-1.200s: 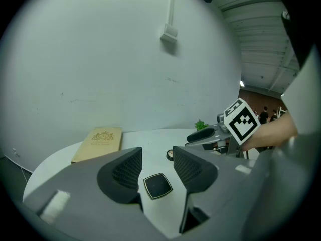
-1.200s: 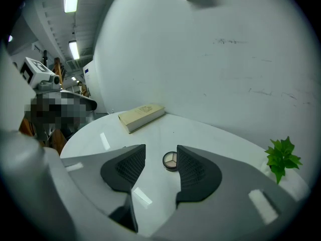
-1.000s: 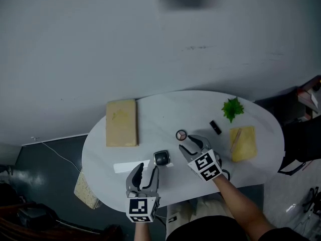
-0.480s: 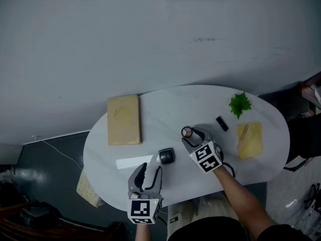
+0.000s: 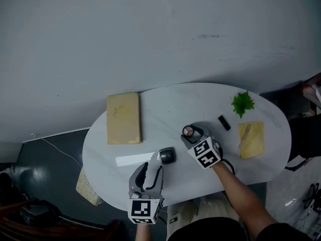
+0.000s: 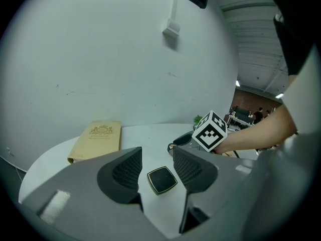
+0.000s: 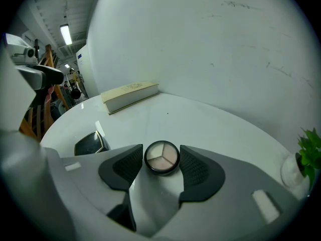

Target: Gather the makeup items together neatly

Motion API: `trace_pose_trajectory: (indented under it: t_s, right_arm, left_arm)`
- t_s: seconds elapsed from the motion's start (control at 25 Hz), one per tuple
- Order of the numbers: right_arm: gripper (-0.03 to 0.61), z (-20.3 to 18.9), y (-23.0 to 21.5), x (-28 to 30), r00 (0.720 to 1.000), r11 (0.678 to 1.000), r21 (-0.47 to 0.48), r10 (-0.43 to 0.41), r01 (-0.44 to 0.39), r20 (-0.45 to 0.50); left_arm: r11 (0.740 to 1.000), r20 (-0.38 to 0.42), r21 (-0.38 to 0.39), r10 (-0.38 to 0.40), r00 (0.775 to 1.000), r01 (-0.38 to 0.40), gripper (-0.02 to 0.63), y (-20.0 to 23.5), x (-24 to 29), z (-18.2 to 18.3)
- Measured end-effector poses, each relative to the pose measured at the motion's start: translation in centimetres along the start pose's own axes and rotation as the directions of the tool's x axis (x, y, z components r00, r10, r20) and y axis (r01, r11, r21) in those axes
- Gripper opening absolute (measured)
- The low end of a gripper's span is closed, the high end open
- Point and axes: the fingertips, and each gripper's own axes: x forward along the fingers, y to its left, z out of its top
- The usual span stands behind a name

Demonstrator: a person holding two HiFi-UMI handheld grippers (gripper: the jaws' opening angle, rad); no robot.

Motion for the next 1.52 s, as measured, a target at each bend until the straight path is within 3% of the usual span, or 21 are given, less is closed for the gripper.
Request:
trace_pose_trajectory:
  t_s: [0.76,1.12,1.52]
  right_arm:
    - [0.213,0.1,0.4,-0.5,1.0,1.0,-0.002,0.009,-0.009,0.01]
    - [0.213,0.0,2.7,-2.4,1.0,1.0,-0.007,0.017,-0.016,0.025]
    - [0.213,-3.0,6.0,-3.1,0.999,0.999,0.002,0.035,-0.035,-0.002]
  left_arm:
    - [1.0,0.002,-0.008,-0.002,1.0,0.002,0.189,0.2,-0.2,-0.4]
    - [1.0,0.02,-0.015,-0.007,1.0,0.007,0.189,0.2,-0.9,-0.3]
    - [1.0,0.035,-0.008,-0.018,0.999,0.018,0.183,0.0,-2.4,-0.4]
